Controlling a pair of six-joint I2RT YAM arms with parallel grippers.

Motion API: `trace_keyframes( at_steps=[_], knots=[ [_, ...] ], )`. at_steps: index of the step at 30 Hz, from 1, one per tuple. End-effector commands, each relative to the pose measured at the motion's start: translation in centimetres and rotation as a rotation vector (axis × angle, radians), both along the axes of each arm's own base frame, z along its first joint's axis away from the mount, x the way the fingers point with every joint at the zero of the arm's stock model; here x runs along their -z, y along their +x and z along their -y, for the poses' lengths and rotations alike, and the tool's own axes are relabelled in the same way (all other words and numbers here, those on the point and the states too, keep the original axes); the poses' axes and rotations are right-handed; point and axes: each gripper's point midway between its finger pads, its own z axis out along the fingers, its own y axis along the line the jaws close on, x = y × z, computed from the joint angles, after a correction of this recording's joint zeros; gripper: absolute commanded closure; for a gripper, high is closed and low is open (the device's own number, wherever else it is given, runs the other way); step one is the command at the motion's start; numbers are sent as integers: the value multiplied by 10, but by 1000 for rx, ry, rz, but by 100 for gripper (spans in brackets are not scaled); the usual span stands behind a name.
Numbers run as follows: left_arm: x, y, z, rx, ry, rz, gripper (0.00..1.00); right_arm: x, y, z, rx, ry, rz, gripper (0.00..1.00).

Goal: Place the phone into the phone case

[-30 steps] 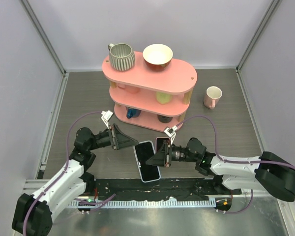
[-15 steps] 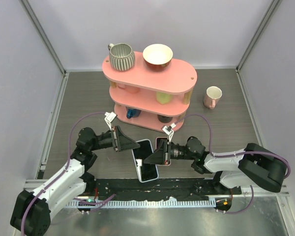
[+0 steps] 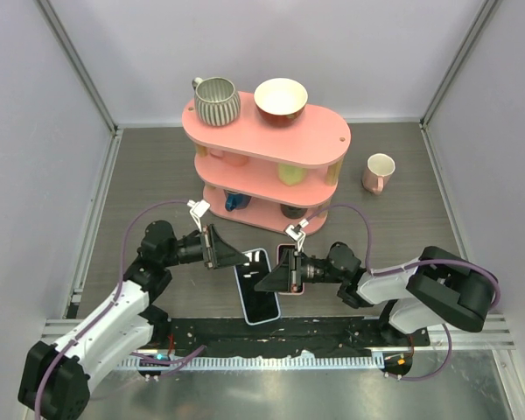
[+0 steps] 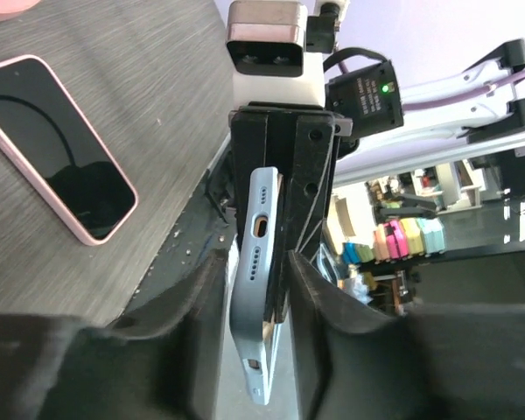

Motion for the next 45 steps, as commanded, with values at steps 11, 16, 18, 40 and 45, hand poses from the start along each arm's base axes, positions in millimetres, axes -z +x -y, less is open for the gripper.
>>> trace_keyframes(
  at_steps=[11,16,18,40,45],
  knots=[
    [-4,-3,-2,-35,-14,18,31,-79,19,1,113,257,179,91],
    [2,-7,3,-37,-34,-14,32,-88,23,-1,130,269,199,91],
    [2,-8,5,-36,-56,-8,32,-90,26,-2,138,271,199,91],
    [-19,-35,7,87,-134,41,99,-107,61,14,320,155,195,40],
    [-22,-40,8,112,-140,46,100,-117,78,27,345,173,191,46]
  ],
)
